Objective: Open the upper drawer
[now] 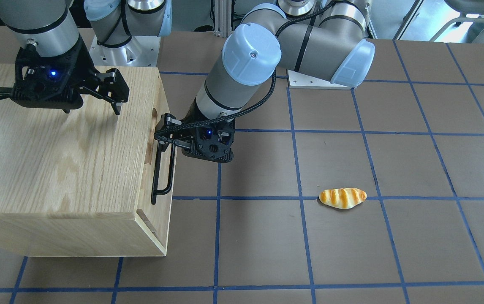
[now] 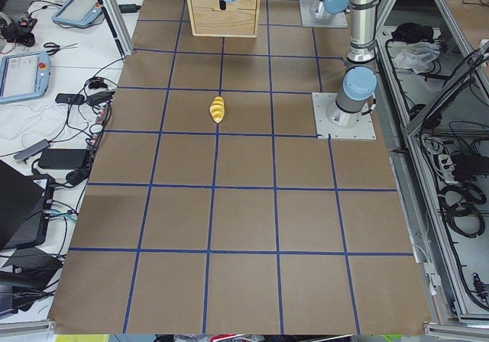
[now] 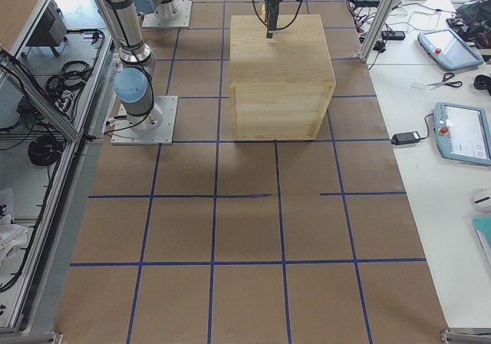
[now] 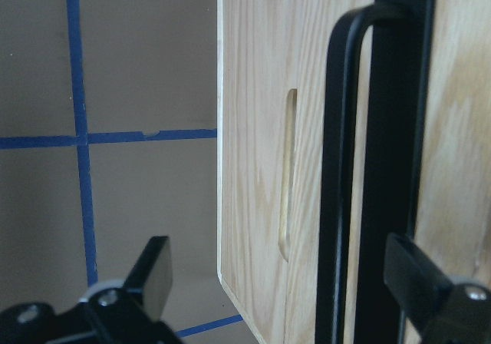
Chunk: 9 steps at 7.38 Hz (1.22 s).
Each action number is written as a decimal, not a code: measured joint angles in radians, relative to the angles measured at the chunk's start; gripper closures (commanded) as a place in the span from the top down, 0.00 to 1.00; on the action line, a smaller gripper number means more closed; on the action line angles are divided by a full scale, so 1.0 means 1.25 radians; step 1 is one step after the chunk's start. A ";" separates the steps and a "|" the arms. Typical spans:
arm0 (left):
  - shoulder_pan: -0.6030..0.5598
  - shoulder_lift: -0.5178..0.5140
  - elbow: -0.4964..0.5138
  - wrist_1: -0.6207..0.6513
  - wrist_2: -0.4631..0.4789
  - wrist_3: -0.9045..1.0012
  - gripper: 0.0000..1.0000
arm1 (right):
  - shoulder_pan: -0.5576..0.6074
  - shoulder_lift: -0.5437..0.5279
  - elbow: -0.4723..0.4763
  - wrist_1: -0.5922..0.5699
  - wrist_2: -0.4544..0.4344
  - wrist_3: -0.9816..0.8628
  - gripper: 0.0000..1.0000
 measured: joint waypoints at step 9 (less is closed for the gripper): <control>0.004 0.008 -0.011 0.010 0.095 0.068 1.00 | 0.000 0.000 0.000 0.000 0.000 0.000 1.00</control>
